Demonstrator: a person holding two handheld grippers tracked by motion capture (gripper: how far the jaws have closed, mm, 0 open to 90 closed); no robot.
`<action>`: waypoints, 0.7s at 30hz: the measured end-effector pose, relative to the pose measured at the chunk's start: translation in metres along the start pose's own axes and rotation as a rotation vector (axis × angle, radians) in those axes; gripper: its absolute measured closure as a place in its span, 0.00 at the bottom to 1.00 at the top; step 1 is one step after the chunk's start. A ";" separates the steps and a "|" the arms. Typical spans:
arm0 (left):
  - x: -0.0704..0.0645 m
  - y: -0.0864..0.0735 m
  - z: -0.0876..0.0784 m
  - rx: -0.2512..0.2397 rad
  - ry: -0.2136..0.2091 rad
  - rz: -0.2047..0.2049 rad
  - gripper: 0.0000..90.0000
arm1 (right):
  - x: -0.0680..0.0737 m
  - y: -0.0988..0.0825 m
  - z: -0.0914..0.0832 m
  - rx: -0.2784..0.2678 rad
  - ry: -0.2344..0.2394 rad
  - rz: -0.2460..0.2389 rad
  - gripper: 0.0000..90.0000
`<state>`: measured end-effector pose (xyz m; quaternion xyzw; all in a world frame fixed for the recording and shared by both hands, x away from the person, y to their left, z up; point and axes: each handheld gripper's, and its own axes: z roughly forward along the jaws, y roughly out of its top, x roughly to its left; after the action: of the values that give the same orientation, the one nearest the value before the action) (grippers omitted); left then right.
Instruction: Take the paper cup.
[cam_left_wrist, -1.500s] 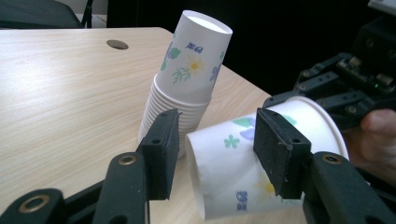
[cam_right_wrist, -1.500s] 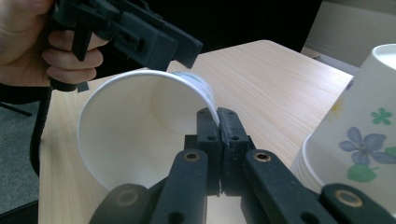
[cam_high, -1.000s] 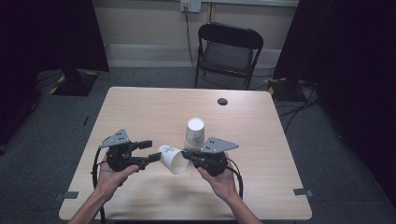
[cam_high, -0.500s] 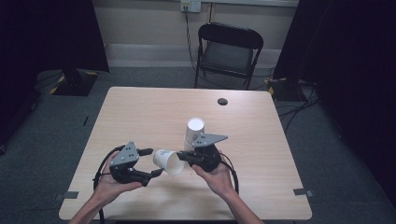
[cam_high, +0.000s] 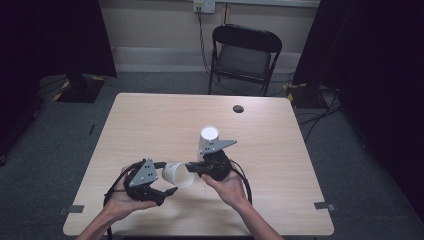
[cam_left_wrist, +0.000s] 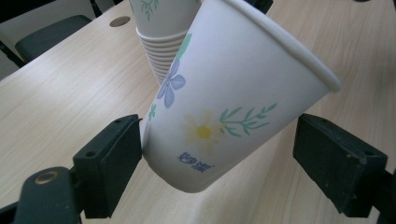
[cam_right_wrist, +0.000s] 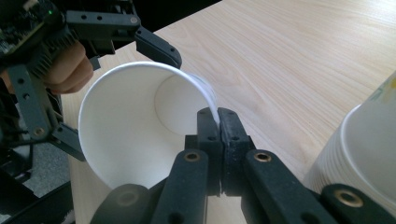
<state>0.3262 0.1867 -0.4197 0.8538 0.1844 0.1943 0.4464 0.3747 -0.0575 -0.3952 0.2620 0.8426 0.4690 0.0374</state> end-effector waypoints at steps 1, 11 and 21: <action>0.000 0.000 0.001 0.008 0.002 0.005 0.17 | 0.000 0.000 0.000 0.000 0.000 0.000 0.99; -0.006 -0.003 0.008 0.031 0.043 0.047 0.18 | 0.004 0.004 0.007 0.009 0.031 0.009 0.99; -0.009 -0.006 0.012 0.029 0.060 0.047 0.20 | 0.006 0.007 0.010 0.023 0.031 0.019 0.99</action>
<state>0.3235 0.1773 -0.4327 0.8579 0.1807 0.2276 0.4236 0.3756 -0.0439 -0.3940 0.2634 0.8458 0.4637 0.0170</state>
